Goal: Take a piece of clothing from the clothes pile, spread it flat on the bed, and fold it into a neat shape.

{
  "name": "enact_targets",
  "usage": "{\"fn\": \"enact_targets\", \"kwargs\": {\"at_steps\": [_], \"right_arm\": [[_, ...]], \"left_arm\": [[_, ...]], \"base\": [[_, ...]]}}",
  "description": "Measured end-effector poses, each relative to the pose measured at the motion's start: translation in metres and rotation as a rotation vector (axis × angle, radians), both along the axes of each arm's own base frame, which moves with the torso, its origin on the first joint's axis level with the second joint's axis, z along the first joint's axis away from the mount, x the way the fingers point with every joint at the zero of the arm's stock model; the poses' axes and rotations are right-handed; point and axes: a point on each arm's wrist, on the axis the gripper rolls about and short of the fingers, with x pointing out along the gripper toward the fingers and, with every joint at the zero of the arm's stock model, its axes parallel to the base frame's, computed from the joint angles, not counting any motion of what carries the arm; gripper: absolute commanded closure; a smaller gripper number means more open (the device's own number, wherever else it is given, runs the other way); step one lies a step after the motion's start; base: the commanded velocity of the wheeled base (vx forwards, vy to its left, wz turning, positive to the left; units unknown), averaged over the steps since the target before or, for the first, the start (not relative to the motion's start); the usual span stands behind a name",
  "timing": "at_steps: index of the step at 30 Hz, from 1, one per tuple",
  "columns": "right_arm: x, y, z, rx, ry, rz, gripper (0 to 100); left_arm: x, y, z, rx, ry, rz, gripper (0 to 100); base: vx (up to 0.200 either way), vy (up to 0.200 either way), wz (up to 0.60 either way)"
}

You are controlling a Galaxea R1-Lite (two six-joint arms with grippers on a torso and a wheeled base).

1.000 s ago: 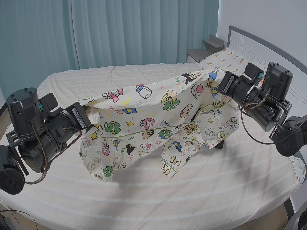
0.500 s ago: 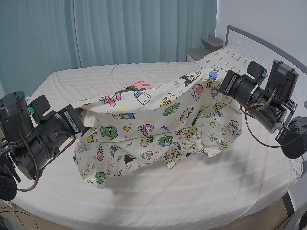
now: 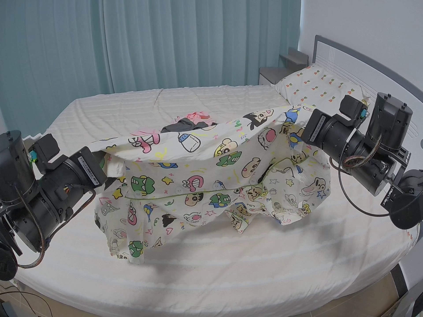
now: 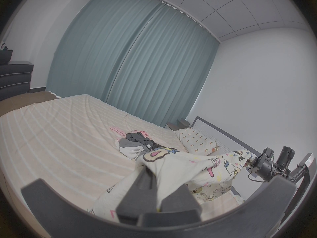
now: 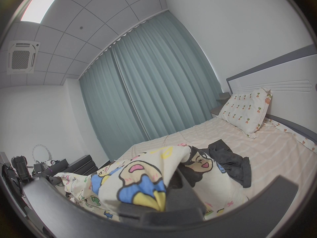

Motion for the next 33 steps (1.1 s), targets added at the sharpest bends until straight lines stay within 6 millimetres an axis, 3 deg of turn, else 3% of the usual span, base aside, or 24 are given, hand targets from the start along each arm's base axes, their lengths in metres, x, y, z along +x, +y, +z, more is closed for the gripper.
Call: {"fn": "enact_targets", "kwargs": {"at_steps": [33], "right_arm": [[-0.013, 0.038, -0.02, -0.02, 0.059, 0.126, 100]], "left_arm": [[0.001, 0.012, -0.015, 0.027, 0.049, 0.057, 100]], "base": [[0.0, 0.2, 0.0]]}}
